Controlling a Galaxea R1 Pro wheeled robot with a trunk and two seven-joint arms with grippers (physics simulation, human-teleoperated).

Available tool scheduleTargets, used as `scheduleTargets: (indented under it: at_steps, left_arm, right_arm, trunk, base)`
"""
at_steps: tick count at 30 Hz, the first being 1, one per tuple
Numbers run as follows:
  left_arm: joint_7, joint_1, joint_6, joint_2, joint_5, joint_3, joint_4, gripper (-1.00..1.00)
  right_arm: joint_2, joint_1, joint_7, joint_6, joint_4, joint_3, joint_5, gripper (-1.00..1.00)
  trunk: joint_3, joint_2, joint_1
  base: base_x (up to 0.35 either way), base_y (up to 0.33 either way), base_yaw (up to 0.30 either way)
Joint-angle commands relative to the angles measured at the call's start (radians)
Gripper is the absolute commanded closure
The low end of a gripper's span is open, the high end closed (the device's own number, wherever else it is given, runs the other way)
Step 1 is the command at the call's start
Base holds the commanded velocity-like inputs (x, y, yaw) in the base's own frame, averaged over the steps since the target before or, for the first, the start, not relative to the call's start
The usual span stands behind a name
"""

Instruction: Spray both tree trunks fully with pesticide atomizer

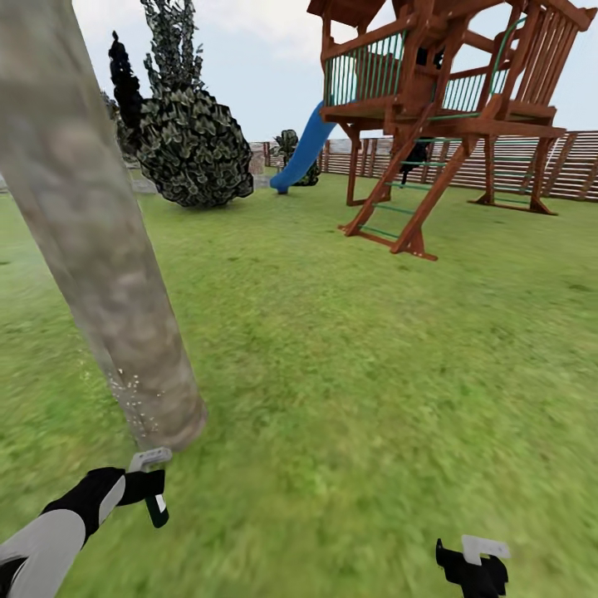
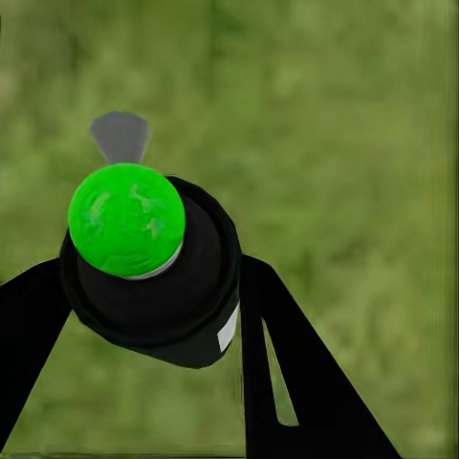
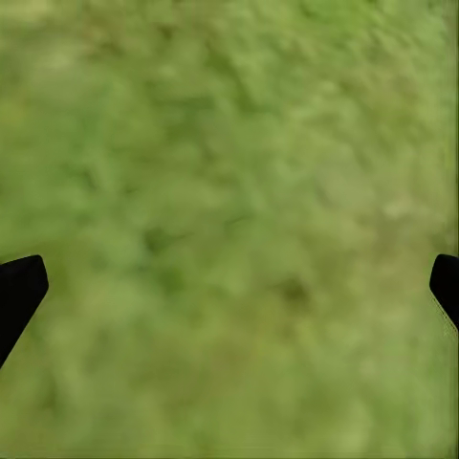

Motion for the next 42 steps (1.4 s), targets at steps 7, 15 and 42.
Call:
scheduleTargets:
  at_steps: [7, 15, 42]
  left_arm:
    - [0.0, 0.0, 0.0, 0.0, 0.0, 0.0, 0.001, 1.0]
    - [0.0, 0.0, 0.001, 0.0, 0.0, 0.0, 0.001, 1.0]
    - [0.001, 0.0, 0.0, 0.0, 0.001, 0.001, 0.001, 1.0]
  right_arm:
    - [0.0, 0.0, 0.0, 0.0, -0.001, 0.0, 0.0, -1.0]
    - [0.0, 0.0, 0.0, 0.0, 0.0, 0.0, 0.0, -1.0]
    - [0.001, 0.0, 0.0, 0.001, 0.0, 0.0, 0.001, -1.0]
  trunk:
    - [0.0, 0.0, 0.0]
    - [0.0, 0.0, 0.0]
    - [0.0, 0.0, 0.0]
  base:
    - [0.06, -0.27, 0.27]
    - [0.164, -0.253, 0.033]
    - [0.127, -0.252, 0.192]
